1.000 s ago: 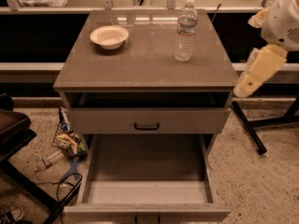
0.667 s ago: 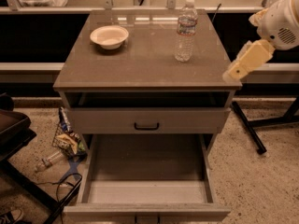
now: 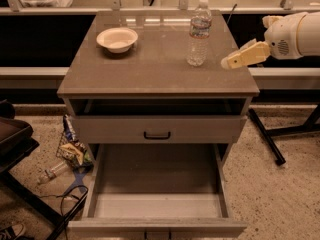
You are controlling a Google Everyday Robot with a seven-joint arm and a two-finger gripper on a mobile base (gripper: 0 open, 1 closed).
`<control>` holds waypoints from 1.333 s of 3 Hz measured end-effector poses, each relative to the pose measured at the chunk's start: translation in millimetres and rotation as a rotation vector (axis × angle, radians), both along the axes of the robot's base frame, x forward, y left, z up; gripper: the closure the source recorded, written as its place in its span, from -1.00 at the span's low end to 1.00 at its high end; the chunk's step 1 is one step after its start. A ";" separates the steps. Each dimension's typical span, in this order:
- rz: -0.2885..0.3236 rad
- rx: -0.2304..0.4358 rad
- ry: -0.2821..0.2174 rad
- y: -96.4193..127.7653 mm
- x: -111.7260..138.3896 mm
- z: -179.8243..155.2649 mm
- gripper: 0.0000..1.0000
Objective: Place water bottle into middle drawer
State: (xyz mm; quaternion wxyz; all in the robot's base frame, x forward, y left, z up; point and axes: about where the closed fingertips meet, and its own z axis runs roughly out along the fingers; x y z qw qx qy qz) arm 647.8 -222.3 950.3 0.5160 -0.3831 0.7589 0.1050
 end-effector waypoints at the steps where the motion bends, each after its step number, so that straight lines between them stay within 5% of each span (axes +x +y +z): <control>1: -0.023 0.097 -0.079 0.6 24.4 1.5 -1.00; 2: -0.023 0.097 -0.079 0.7 24.4 1.4 -1.00; 4: 0.015 0.189 -0.096 25.7 67.5 -9.4 -1.00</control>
Offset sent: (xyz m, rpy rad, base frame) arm 0.0196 -0.0011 0.0012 0.0803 -0.0651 -0.0198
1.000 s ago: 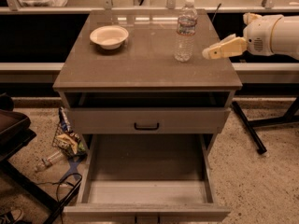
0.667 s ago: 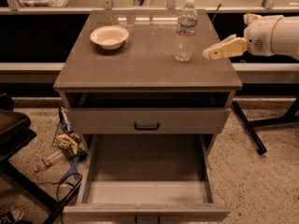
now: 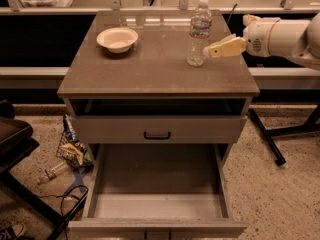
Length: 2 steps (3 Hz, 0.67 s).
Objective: Place water bottle into middle drawer
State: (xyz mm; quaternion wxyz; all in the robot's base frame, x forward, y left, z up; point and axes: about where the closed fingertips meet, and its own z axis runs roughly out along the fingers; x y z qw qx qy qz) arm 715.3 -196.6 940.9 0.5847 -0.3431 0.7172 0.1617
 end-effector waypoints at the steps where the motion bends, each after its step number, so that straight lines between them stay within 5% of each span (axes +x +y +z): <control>1: 0.020 0.074 -0.001 10.9 23.2 -8.0 -1.00; 2: 0.039 0.113 0.006 20.9 36.0 -14.0 -1.00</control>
Offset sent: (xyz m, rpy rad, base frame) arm 0.0509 0.0270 -0.0195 0.1601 0.0107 0.0546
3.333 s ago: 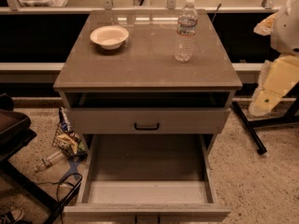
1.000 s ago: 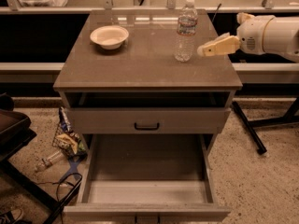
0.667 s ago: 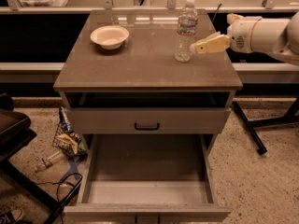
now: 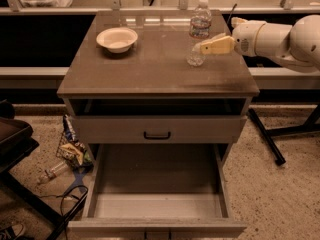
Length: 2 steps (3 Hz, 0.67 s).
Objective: Place water bottle into middle drawer
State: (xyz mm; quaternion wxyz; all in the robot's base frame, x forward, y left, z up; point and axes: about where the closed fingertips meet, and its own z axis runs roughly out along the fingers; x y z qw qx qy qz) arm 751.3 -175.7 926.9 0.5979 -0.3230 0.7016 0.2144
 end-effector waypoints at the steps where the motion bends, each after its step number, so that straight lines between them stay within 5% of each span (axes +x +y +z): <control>1: 0.028 0.036 -0.002 12.7 12.5 -3.4 -1.00; 2: 0.053 0.046 -0.020 27.1 22.5 -1.9 -0.70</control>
Offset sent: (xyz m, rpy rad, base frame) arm 0.0346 0.0398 0.0020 0.0548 -0.0503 0.0769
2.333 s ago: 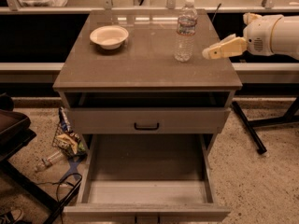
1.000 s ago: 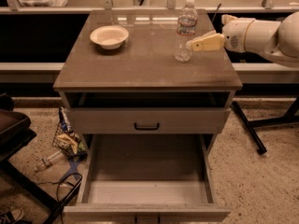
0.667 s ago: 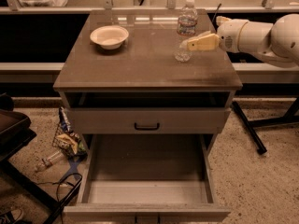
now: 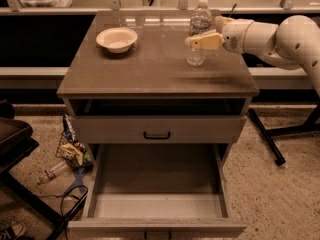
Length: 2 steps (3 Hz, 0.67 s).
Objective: Place water bottle into middle drawer
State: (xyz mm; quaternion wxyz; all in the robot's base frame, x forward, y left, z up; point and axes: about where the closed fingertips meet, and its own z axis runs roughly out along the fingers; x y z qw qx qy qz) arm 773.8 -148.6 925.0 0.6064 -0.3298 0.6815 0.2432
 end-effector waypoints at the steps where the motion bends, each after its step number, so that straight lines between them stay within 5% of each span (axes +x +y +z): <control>1: 0.027 0.010 -0.008 13.9 7.2 0.0 -0.08; 2: 0.032 0.010 -0.006 17.7 7.2 -1.0 0.55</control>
Offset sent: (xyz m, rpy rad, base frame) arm 0.0062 0.0117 -0.0001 0.0081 -0.0070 0.0232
